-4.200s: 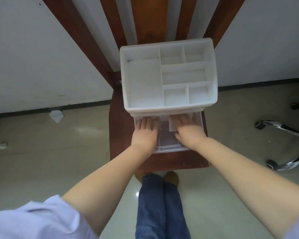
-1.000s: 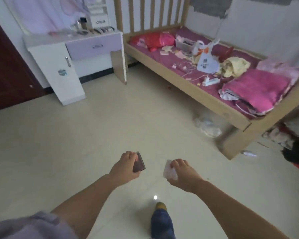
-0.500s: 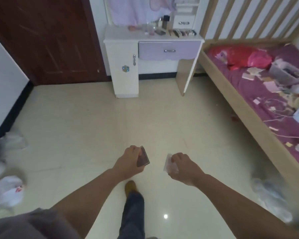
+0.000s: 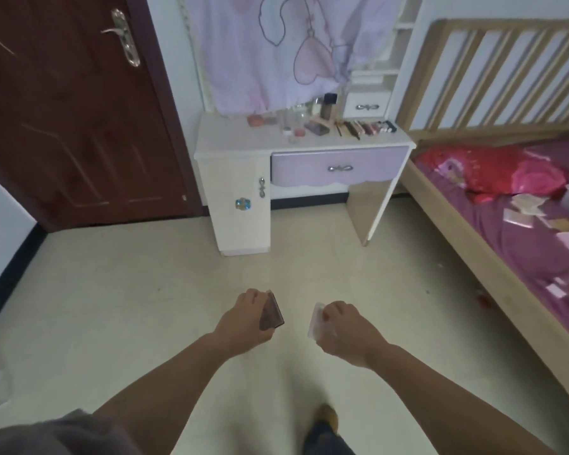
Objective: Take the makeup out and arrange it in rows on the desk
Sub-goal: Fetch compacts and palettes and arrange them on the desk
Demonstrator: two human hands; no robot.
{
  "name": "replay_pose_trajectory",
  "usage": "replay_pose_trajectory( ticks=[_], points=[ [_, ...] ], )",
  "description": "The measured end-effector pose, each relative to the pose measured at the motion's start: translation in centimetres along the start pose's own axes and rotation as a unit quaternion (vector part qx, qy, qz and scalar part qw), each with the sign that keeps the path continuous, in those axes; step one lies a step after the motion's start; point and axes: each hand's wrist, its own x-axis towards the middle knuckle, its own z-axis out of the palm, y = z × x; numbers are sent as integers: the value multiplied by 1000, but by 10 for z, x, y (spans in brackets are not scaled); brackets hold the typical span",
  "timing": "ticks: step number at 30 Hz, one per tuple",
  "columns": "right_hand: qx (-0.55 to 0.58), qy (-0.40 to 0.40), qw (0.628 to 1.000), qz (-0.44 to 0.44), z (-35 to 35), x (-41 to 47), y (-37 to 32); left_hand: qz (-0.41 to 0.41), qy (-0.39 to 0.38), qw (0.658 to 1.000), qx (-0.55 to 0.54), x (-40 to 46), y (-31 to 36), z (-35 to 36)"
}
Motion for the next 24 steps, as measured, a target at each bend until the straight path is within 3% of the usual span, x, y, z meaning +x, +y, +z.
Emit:
replay_pose_trajectory(
  ticks=[4, 7, 10, 12, 15, 24],
  points=[
    [-97, -2, 995, -38, -26, 93, 42, 14, 4, 1000, 2, 102, -19, -13],
    [-175, 6, 976, -130, -60, 163, 71, 1, 18, 1000, -15, 183, -33, -30],
    [-237, -34, 961, -135, -103, 244, 102, -11, 46, 999, -25, 258, -45, -56],
    [-196, -54, 974, -104, -120, 300, 115, -18, 65, 998, -20, 299, -54, -72],
    [-96, -23, 993, -63, -135, 373, 130, -44, 50, 997, -31, 351, -76, -87],
    [-31, 1, 998, -57, -159, 594, 129, -59, 49, 996, -34, 533, -187, -144]
  ],
)
